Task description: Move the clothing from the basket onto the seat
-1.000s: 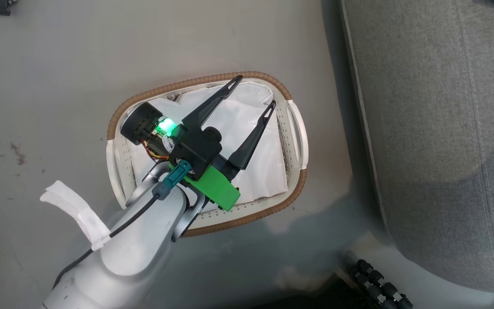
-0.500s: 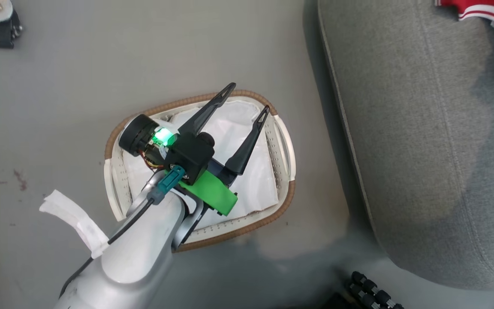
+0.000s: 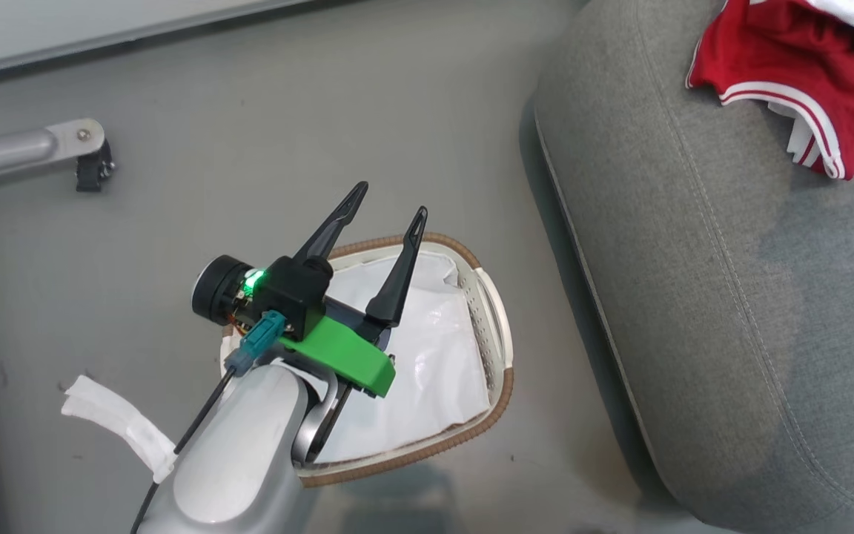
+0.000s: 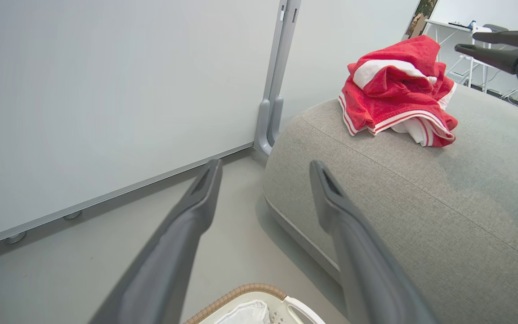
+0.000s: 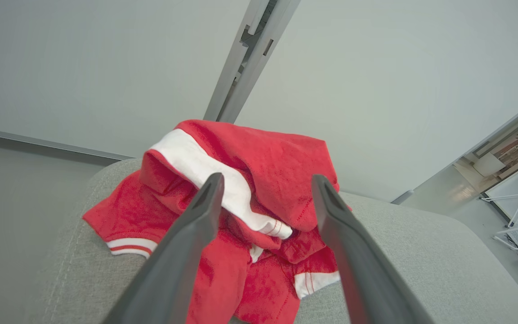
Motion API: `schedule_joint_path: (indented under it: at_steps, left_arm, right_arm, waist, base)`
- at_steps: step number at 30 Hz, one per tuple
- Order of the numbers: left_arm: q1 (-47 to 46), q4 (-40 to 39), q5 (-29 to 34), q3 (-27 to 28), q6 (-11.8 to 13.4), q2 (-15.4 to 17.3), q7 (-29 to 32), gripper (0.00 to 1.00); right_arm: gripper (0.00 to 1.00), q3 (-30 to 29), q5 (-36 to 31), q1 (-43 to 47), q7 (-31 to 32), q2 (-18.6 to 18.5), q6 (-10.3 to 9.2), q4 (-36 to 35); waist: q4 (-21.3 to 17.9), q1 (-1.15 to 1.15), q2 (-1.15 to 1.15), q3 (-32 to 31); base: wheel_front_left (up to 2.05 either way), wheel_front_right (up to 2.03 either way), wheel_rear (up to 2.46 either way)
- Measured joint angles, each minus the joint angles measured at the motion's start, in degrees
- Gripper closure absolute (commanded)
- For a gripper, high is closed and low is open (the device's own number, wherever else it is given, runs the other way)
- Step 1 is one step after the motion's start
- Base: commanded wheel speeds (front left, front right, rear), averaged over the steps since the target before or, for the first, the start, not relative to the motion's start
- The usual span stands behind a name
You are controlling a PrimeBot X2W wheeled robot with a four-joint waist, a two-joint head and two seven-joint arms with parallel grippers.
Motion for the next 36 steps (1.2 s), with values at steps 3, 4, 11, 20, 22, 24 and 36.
schedule_joint_path:
  at_steps: [3,4,11,20,22,24,36]
  left_arm:
    - [1.79,-0.16,-0.13,2.45,0.0,-0.74,0.0,0.0]
    - [2.6,-0.25,-0.18,3.57,0.0,-1.09,0.0,0.0]
    - [7.88,-1.05,0.2,11.55,0.0,-2.15,0.0,0.0]
    - [15.6,-0.35,1.16,21.27,0.01,-2.99,0.01,0.0]
    - [16.87,-0.02,1.16,22.88,0.01,-3.18,0.0,0.0]
    - [17.85,0.24,1.16,23.95,0.01,-3.28,0.0,0.0]
    - [24.04,0.85,0.02,25.9,0.42,-3.58,0.0,0.0]
  right_arm:
    - [0.0,0.94,0.42,-0.01,0.0,0.73,0.0,-0.64]
    - [0.0,1.08,0.7,0.02,-0.01,1.18,0.0,-0.89]
    - [0.0,1.87,2.13,2.76,-0.08,5.81,0.0,-4.05]
    - [0.0,-0.86,2.94,11.59,-0.08,14.75,0.0,-8.08]
    - [0.0,-1.53,3.01,14.21,-0.08,16.63,0.0,-9.03]
    - [0.0,-2.61,2.75,16.62,-0.08,18.79,0.0,-10.09]
    - [0.0,-2.34,6.77,30.12,-0.08,24.57,0.0,-14.57]
  waist:
    - [0.9,0.0,0.0,-2.9]
    - [1.3,0.0,0.0,-3.92]
    - [4.98,0.0,0.0,-9.64]
    - [10.16,0.0,0.0,-14.94]
    - [11.25,0.0,0.0,-15.93]
    - [12.04,0.0,0.0,-16.79]
    - [13.88,0.0,0.0,-21.24]
  base:
    - [0.0,0.0,0.0]
    - [0.0,0.0,0.0]
    - [0.0,0.0,0.0]
    - [0.0,0.0,0.0]
    - [0.0,0.0,0.0]
    - [0.0,0.0,0.0]
    - [0.0,0.0,0.0]
